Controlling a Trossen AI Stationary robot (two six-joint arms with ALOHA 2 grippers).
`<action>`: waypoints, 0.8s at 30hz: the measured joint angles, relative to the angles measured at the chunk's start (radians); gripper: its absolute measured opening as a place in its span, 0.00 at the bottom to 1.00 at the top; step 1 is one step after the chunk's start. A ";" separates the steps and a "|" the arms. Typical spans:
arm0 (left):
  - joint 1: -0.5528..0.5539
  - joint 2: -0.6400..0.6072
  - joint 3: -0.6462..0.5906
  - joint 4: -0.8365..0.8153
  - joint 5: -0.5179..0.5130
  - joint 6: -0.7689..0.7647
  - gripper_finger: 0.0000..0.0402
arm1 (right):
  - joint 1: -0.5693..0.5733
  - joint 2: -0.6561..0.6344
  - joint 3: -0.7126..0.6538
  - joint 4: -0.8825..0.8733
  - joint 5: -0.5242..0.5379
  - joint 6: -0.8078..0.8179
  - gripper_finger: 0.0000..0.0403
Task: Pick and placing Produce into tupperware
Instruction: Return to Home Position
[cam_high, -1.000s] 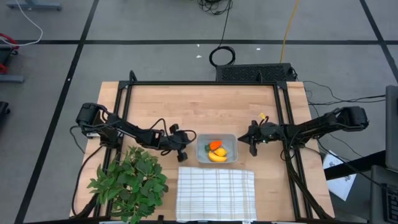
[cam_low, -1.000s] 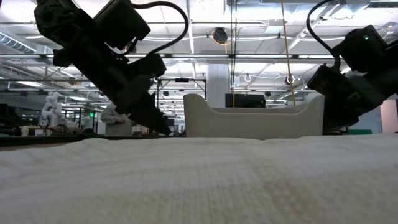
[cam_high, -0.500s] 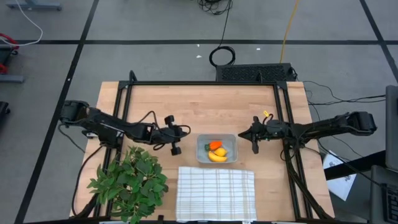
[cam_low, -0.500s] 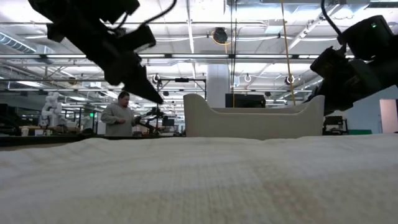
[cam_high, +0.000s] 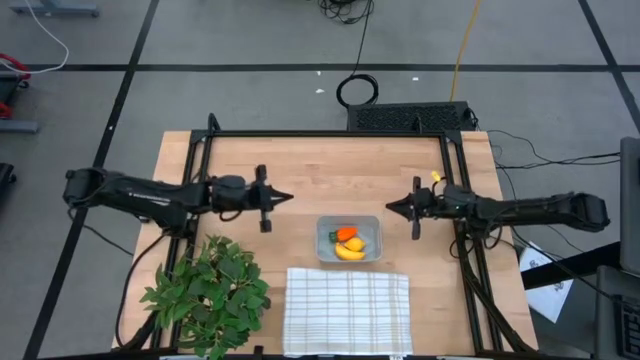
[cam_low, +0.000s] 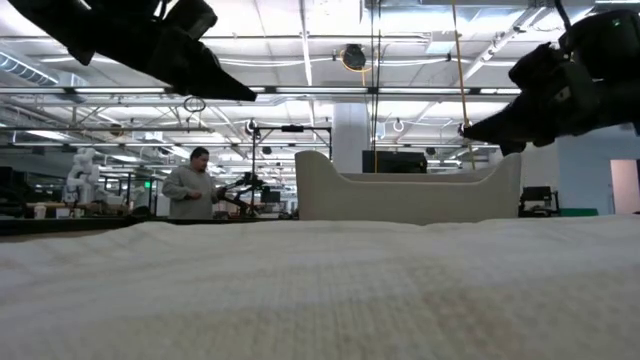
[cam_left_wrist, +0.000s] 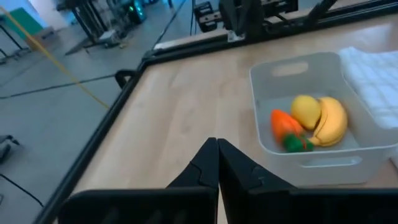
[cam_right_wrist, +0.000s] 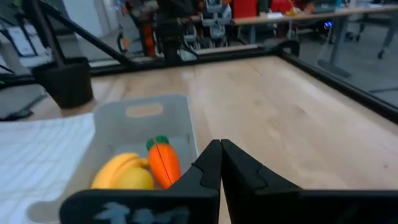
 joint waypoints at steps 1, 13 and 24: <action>0.017 -0.015 -0.007 0.000 0.017 0.013 0.00 | -0.009 -0.012 0.000 0.002 -0.019 0.000 0.00; 0.062 -0.295 -0.075 -0.005 0.050 0.043 0.00 | -0.030 -0.168 0.001 -0.012 -0.079 0.066 0.00; 0.007 -0.610 -0.289 0.081 -0.026 0.004 0.00 | -0.030 -0.258 0.001 -0.028 -0.129 0.087 0.00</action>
